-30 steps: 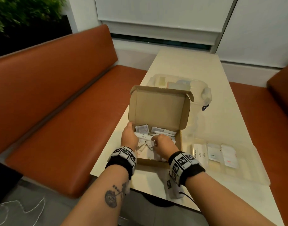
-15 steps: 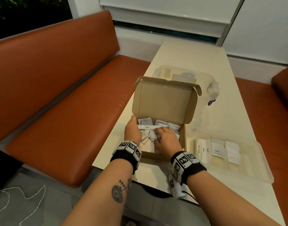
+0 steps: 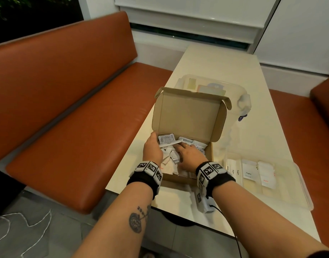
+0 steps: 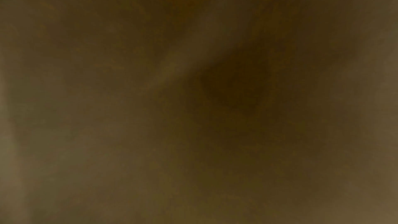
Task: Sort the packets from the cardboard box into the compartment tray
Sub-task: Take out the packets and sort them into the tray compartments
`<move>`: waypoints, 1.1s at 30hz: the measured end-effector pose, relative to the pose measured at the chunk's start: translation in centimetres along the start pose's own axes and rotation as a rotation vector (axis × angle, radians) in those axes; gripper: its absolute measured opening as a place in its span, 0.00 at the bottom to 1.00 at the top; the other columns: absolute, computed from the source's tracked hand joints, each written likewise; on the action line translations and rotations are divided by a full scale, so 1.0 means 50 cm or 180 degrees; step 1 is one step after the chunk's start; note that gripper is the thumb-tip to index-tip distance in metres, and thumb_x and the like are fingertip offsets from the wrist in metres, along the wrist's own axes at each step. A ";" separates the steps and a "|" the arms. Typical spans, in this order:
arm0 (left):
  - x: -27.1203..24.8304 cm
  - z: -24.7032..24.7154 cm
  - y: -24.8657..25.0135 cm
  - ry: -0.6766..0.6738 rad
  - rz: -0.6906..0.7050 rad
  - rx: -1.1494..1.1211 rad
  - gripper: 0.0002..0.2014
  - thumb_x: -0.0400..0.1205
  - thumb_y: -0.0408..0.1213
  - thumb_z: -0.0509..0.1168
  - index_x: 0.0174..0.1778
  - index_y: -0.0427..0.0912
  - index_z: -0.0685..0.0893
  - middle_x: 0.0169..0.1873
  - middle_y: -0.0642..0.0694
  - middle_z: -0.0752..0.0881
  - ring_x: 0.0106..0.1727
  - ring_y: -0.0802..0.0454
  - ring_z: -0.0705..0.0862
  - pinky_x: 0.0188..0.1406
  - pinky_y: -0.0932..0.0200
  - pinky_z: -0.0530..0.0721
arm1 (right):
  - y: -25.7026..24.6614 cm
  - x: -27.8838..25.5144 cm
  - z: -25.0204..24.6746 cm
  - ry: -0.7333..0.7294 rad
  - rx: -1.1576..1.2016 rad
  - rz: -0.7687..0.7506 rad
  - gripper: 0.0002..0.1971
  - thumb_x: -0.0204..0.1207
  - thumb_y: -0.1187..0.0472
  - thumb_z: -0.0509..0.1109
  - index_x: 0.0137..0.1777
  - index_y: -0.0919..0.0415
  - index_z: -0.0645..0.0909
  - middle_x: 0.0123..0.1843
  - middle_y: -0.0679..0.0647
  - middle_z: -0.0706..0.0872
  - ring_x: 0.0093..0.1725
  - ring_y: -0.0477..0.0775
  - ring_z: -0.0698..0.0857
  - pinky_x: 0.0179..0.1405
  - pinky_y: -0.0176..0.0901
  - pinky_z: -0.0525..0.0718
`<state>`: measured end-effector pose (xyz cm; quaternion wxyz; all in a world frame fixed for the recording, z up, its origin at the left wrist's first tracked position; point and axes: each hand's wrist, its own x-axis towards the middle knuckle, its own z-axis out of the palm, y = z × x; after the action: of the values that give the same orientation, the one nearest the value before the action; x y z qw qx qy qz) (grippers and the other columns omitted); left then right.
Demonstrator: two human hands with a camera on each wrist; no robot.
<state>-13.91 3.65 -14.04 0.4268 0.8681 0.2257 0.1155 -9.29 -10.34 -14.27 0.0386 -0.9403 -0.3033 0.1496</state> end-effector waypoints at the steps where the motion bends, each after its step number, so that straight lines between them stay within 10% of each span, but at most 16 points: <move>1: 0.000 0.000 0.000 0.0003 0.0001 0.0004 0.26 0.77 0.15 0.53 0.69 0.40 0.74 0.59 0.38 0.84 0.59 0.42 0.82 0.56 0.55 0.80 | 0.003 0.000 -0.002 0.0073 -0.0026 -0.0055 0.34 0.74 0.60 0.66 0.80 0.54 0.61 0.78 0.56 0.67 0.69 0.64 0.73 0.67 0.53 0.74; 15: 0.001 0.001 0.004 0.0049 -0.0168 -0.0074 0.30 0.76 0.13 0.51 0.72 0.40 0.73 0.61 0.37 0.83 0.61 0.40 0.82 0.58 0.53 0.80 | 0.006 -0.027 -0.015 0.0868 0.0216 -0.0167 0.12 0.83 0.60 0.58 0.60 0.55 0.81 0.54 0.55 0.88 0.58 0.60 0.79 0.48 0.46 0.76; 26: -0.024 0.018 0.058 0.0792 -0.0014 -0.0015 0.10 0.82 0.30 0.61 0.58 0.35 0.80 0.61 0.38 0.78 0.63 0.40 0.75 0.63 0.52 0.72 | 0.047 -0.077 -0.080 0.1458 0.1447 0.0451 0.12 0.81 0.55 0.64 0.60 0.57 0.82 0.36 0.47 0.76 0.54 0.56 0.74 0.46 0.42 0.70; 33: -0.048 0.039 0.133 0.1123 -0.0074 -0.0662 0.15 0.85 0.51 0.57 0.48 0.41 0.77 0.50 0.45 0.78 0.53 0.46 0.76 0.51 0.56 0.73 | 0.055 -0.107 -0.105 0.1626 0.2621 0.0511 0.12 0.80 0.57 0.67 0.61 0.58 0.82 0.54 0.56 0.89 0.50 0.52 0.86 0.54 0.52 0.86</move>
<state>-13.25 -2.43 -9.97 0.4694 0.7829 0.2939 0.2835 -10.28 -15.62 -8.33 0.4687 -0.8739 -0.1264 0.0242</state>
